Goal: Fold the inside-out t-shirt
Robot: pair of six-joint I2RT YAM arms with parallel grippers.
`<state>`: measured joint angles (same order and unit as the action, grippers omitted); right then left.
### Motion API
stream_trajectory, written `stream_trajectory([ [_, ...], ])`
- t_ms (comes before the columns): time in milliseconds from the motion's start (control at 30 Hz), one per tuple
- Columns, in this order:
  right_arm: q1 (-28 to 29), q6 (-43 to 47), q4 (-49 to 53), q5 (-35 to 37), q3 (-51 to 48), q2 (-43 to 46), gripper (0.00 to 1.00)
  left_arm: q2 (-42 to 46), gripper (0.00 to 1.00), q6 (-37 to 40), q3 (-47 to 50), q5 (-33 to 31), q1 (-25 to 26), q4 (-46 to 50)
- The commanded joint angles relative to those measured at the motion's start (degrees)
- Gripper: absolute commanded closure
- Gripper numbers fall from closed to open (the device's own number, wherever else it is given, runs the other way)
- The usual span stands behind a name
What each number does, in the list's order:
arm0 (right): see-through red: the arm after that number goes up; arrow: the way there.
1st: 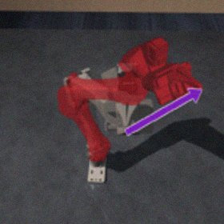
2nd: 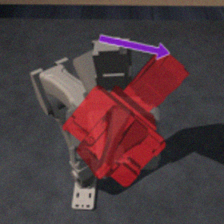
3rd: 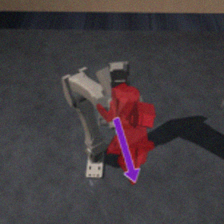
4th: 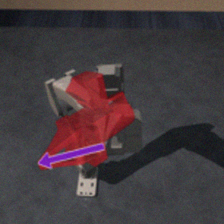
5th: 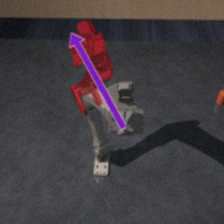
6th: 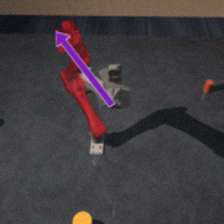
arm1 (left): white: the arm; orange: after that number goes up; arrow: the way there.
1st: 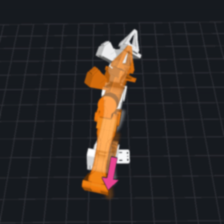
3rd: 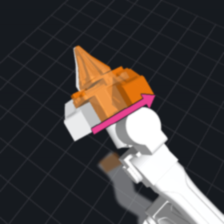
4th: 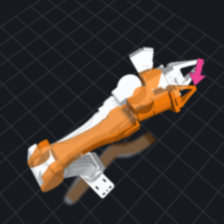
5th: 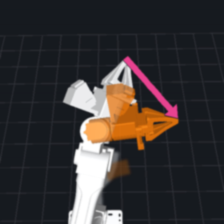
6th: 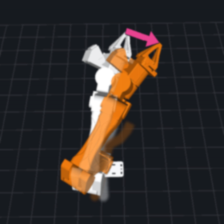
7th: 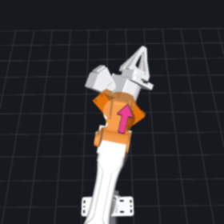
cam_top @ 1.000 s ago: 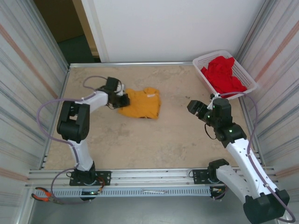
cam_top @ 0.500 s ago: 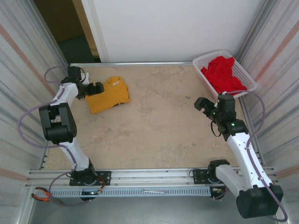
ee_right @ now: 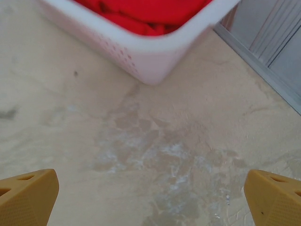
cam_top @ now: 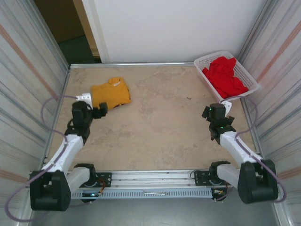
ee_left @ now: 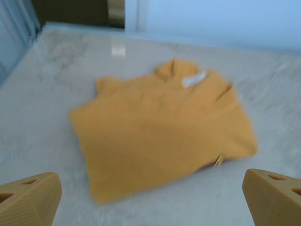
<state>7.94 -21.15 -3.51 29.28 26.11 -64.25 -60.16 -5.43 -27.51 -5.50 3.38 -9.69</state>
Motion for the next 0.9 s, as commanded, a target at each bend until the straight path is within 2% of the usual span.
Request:
stream_trajectory([
  [0,1.5,9.1,-23.3,3.6,-3.7,-7.7,0.01,-7.7,0.01,4.6,3.1,-7.7,1.5,-16.6],
  [33,1.1,11.2,-32.1,1.4,-5.0,-11.4,0.01,-11.8,0.01,5.5,3.2,-8.7,2.4,-20.2],
  [67,1.4,12.4,-32.9,0.3,-4.2,-12.7,0.01,-14.8,0.01,7.4,3.6,-8.8,3.1,-23.6],
  [100,1.1,15.3,-32.0,-4.1,-2.8,-14.2,0.01,-18.2,0.01,9.8,4.7,-9.2,3.9,-30.0],
  [133,0.9,17.6,-32.9,-6.0,-2.1,-15.5,0.01,-19.2,0.01,11.9,4.3,-10.8,5.3,-31.3],
  [167,0.3,19.7,-34.7,-9.3,-2.4,-15.8,0.01,-20.2,0.01,12.9,4.2,-7.9,5.3,-31.5],
  [200,-1.4,20.1,-38.6,-11.8,-4.0,-16.8,0.01,-22.1,0.01,12.6,4.4,-6.6,4.7,-32.9],
  [233,-4.6,18.1,-47.8,-15.1,-7.4,-20.6,0.01,-24.2,0.01,12.5,5.7,-6.2,3.9,-38.4],
  [267,-7.6,15.6,-56.8,-17.0,-9.5,-24.9,0.01,-24.5,0.01,10.8,6.0,-5.1,2.6,-39.7],
  [300,-9.6,13.9,-59.5,-19.3,-8.8,-26.4,0.01,-24.2,0.01,8.5,5.6,-2.7,0.7,-36.2],
  [333,-10.4,12.3,-43.3,-20.9,-5.0,-22.7,0.01,-26.7,0.01,7.8,6.2,-2.2,-0.5,-39.9],
  [367,-10.0,13.3,-42.5,-20.9,-3.1,-24.0,0.01,-28.0,0.01,8.1,5.9,-3.0,-0.6,-42.6],
  [400,-9.0,14.7,-50.5,-19.4,-4.5,-26.5,0.01,-26.6,0.01,7.1,4.6,-2.6,-0.7,-37.1],
  [433,-9.1,13.7,-43.3,-19.8,-3.3,-23.9,0.01,-26.4,0.01,7.0,4.7,-1.6,-1.2,-36.4],
  [467,-9.4,13.5,-42.4,-20.2,-3.5,-23.6,0.01,-27.2,0.01,7.3,5.1,-1.9,-1.2,-38.8],
  [500,-8.3,14.8,-48.8,-18.7,-4.8,-25.2,0.01,-27.2,0.01,7.3,5.1,-2.0,-1.2,-39.2],
  [533,-7.1,15.2,-47.4,-15.7,-4.7,-24.6,0.01,-26.4,0.01,7.0,4.8,-1.6,-1.2,-37.1],
  [867,-9.0,14.2,-43.8,-20.0,-3.5,-24.2,0.01,-26.6,0.01,7.0,4.6,-1.6,-1.2,-36.7],
])
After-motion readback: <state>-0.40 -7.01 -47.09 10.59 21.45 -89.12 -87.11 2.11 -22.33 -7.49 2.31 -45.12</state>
